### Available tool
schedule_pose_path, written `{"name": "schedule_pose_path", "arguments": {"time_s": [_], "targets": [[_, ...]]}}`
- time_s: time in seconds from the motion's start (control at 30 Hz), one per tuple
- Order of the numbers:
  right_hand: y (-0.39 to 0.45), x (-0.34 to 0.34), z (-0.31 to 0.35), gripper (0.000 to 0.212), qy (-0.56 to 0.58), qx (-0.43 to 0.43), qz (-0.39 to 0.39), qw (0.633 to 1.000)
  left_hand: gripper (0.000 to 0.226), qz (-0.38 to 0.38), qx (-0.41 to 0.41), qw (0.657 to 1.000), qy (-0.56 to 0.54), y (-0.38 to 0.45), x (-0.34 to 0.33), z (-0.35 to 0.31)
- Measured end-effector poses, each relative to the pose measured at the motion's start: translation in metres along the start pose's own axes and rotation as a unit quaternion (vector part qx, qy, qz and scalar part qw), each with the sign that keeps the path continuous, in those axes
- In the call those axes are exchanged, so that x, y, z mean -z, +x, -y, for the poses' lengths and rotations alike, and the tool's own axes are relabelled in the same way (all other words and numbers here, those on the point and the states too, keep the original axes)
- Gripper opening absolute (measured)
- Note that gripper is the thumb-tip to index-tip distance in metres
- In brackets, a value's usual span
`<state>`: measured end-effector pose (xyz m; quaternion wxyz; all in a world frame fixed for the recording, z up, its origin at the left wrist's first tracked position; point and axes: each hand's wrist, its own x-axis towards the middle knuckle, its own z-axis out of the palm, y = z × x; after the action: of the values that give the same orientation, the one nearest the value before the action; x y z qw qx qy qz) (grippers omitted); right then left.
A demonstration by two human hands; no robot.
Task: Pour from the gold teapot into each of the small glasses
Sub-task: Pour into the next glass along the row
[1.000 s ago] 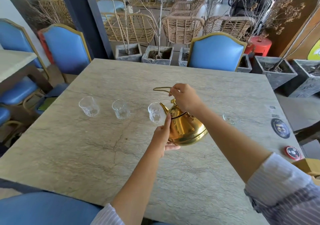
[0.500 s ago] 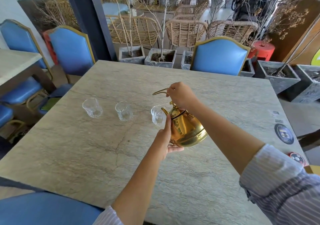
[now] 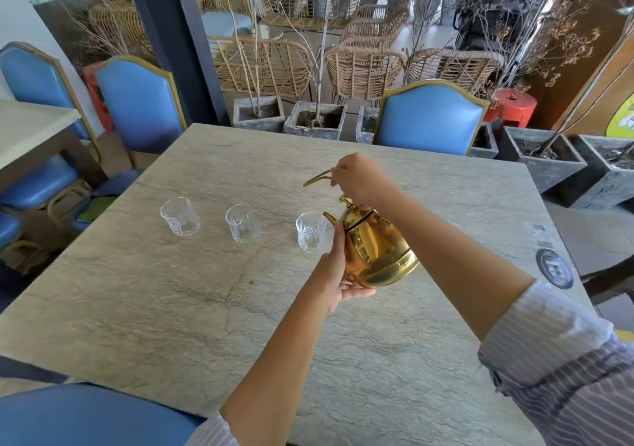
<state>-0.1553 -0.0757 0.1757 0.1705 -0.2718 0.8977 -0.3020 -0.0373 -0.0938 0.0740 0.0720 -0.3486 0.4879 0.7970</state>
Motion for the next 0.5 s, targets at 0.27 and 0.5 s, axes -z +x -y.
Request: {"name": "schedule_pose_path", "arguments": {"time_s": [0.27, 0.5], "targets": [[-0.012, 0.017, 0.013, 0.035, -0.074, 0.026, 0.006, 0.997, 0.060, 0.030, -0.021, 0.999, -0.003, -0.012, -0.008, -0.009], [-0.014, 0.027, 0.020, 0.034, -0.016, 0.009, -0.004, 1.000, 0.060, 0.040, -0.029, 0.999, 0.003, -0.020, -0.014, -0.015]]}}
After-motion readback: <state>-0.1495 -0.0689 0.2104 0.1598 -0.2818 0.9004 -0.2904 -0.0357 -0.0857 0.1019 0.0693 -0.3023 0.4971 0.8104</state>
